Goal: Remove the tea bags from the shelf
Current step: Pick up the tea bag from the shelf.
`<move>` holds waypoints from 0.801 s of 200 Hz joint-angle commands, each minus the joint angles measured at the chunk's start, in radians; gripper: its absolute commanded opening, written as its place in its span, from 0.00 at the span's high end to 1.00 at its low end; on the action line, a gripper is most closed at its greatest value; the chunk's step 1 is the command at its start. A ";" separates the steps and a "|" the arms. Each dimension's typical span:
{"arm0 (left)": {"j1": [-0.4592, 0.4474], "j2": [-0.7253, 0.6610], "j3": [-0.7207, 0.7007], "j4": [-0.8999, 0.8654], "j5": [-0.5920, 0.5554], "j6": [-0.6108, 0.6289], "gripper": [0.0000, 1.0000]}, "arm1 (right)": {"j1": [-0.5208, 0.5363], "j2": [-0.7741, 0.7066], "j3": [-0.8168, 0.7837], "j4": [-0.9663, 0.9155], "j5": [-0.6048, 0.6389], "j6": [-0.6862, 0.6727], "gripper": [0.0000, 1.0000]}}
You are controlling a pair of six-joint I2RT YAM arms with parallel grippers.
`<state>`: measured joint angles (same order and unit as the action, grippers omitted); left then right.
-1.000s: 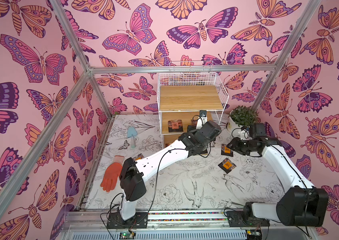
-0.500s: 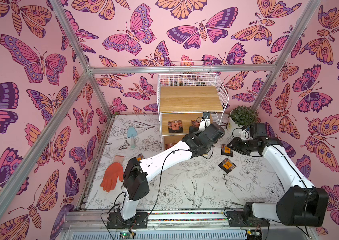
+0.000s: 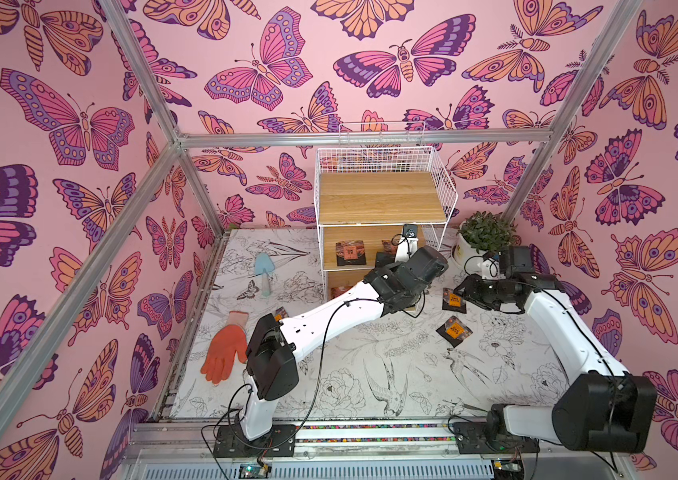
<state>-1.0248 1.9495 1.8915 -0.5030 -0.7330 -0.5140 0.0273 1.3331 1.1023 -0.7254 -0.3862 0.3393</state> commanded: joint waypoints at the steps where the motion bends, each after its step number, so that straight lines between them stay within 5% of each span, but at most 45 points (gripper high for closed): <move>1: 0.018 0.029 -0.028 0.010 -0.002 -0.020 0.00 | -0.007 0.012 0.022 0.007 -0.013 -0.015 0.54; 80: 0.022 0.064 -0.057 0.011 -0.013 0.001 0.02 | -0.008 0.018 0.024 0.010 -0.013 -0.016 0.54; 134: 0.005 0.065 -0.138 0.000 -0.060 0.012 0.15 | -0.012 0.012 0.024 0.010 0.000 -0.014 0.54; 160: 0.009 0.060 -0.160 0.000 -0.021 -0.023 0.31 | -0.013 0.012 0.023 0.010 -0.002 -0.015 0.54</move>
<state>-1.0210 1.9636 1.8053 -0.3660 -0.8173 -0.5220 0.0235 1.3437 1.1023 -0.7219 -0.3904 0.3389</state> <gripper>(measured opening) 0.758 0.463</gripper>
